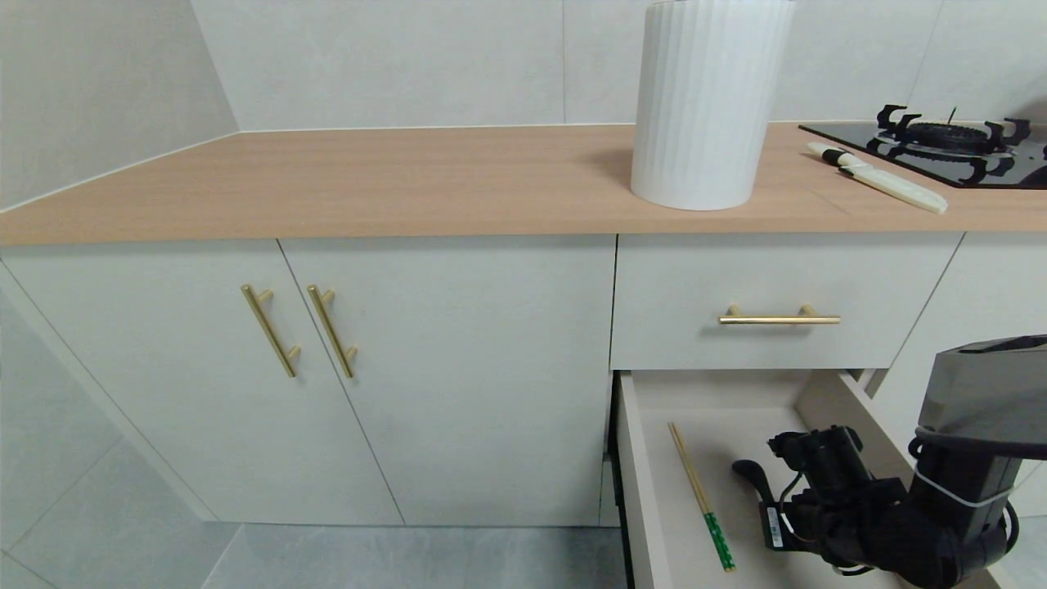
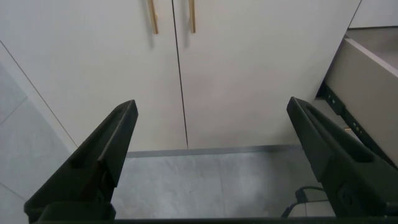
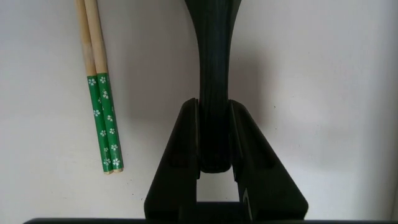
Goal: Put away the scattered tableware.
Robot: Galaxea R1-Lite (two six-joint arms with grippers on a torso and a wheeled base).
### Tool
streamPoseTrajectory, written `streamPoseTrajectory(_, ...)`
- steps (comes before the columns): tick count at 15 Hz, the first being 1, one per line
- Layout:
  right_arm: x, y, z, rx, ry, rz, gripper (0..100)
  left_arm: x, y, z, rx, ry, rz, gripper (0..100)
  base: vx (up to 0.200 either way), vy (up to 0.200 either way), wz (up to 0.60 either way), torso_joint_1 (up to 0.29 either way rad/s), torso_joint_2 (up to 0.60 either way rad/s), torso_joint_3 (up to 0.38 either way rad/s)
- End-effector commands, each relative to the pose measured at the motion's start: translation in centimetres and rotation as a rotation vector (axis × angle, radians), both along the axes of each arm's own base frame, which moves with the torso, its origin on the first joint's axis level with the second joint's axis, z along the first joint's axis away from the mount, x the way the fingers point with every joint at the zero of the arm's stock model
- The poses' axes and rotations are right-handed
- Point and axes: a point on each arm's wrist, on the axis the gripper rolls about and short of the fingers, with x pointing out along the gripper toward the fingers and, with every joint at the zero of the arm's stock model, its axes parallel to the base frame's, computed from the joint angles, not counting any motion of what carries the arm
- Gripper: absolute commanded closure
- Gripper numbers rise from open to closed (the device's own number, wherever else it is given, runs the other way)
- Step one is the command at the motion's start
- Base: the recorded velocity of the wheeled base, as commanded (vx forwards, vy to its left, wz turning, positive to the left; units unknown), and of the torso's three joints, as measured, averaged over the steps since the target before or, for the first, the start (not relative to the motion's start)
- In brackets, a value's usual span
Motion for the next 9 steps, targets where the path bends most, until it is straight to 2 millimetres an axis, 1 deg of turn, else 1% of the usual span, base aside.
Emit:
streamPoseTrajectory(1,0.01,0.00,0.06,-0.004,-0.004,-0.004,100,0.01,0.00,0.01,0.000,0.000,0.000,0,0.000,0.000,0.00,0.000,0.00,0.000)
streamPoseTrajectory(3,0.01,-0.02,0.01,-0.010,-0.004,-0.008,100,0.01,0.00,0.01,0.000,0.000,0.000,0,0.000,0.000,0.00,0.000,0.00,0.000)
streamPoseTrajectory(4,0.01,-0.02,0.01,-0.010,-0.004,-0.008,0,0.01,0.00,0.01,0.000,0.000,0.000,0,0.000,0.000,0.00,0.000,0.00,0.000)
streamPoseTrajectory(9,0.02,-0.02,0.06,-0.010,-0.005,-0.008,0,0.01,0.00,0.00,0.000,0.002,0.000,0,0.000,0.000,0.00,0.000,0.00,0.000)
